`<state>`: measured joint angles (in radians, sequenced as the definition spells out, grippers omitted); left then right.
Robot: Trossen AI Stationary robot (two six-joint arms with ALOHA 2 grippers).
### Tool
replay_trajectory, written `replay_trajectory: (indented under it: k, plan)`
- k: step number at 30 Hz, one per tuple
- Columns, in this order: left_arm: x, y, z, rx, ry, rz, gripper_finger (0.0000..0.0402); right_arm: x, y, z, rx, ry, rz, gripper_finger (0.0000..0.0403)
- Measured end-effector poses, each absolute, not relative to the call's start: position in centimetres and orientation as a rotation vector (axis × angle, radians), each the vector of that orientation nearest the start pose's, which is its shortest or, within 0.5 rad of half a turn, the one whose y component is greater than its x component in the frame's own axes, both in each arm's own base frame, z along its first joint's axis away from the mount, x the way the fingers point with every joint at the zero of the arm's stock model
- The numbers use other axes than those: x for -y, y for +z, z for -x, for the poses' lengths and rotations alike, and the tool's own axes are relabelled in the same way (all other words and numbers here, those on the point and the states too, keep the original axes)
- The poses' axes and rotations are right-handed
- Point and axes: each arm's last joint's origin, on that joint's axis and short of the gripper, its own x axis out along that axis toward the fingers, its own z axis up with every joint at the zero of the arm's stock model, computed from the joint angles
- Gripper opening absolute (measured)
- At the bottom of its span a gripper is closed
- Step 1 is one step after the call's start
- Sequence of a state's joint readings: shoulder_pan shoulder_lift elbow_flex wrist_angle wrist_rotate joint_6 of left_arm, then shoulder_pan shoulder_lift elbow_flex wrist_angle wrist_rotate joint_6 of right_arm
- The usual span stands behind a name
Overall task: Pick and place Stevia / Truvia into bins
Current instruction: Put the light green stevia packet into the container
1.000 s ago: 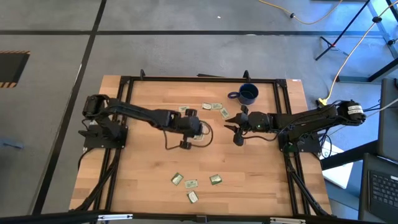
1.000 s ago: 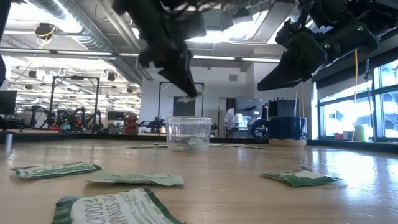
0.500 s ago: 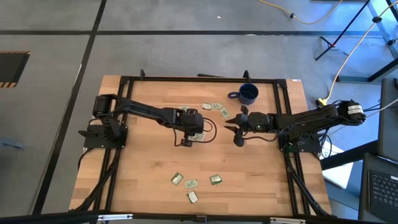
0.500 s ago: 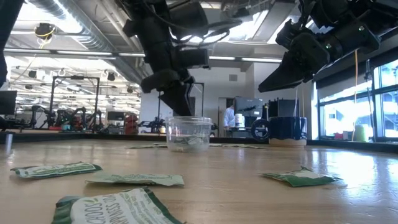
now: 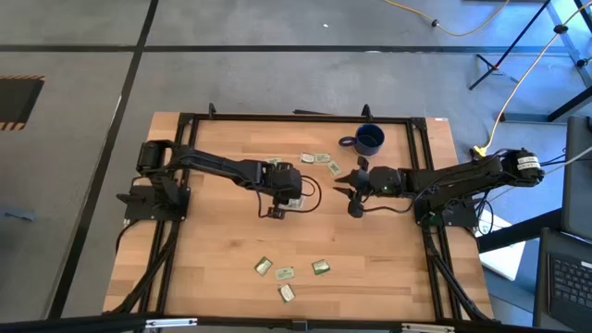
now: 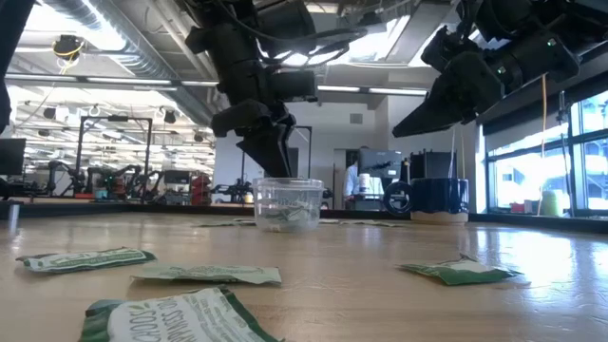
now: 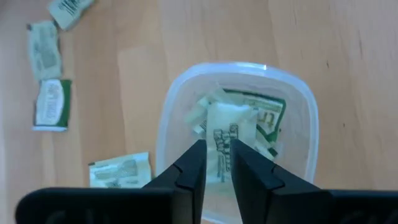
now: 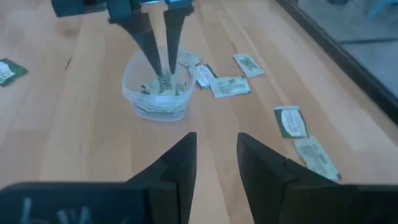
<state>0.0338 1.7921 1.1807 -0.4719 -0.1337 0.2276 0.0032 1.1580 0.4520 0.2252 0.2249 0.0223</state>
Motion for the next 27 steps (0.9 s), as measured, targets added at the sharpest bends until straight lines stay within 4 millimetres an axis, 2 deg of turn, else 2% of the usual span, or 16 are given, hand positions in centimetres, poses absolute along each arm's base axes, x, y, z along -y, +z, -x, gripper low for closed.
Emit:
replay_trajectory:
  k: [3,6,11,14,17,20,27]
  plan:
    - [-1.6,19.6,-35.5,-1.064,0.032,-0.260,0.0072,0.9,19.1,-22.6,-0.472,-0.238,0.016,0.0118]
    - [-1.5,21.2,-35.0,-1.015,0.038,-0.271,0.0072,2.1,20.4,-23.1,-0.475,-0.310,-0.065,0.0118]
    - [-1.5,24.3,-33.5,-0.948,0.052,-0.271,0.0073,4.7,22.3,-23.2,-0.621,-0.439,-0.145,0.0118]
    - [-1.5,25.4,-32.5,-0.944,0.068,-0.239,0.0073,6.1,22.4,-23.5,-0.691,-0.482,-0.148,0.0118]
    - [-1.4,25.9,-31.6,-0.928,0.078,-0.209,0.0073,7.2,21.8,-24.2,-0.733,-0.435,-0.173,0.0118]
    - [-1.5,25.6,-30.4,-0.870,0.087,-0.195,0.0073,8.3,20.3,-24.9,-0.797,-0.442,-0.203,0.0118]
    - [-1.6,25.0,-27.3,-0.613,0.087,-0.123,0.0073,10.9,16.5,-26.0,-0.905,-0.512,-0.249,0.0118]
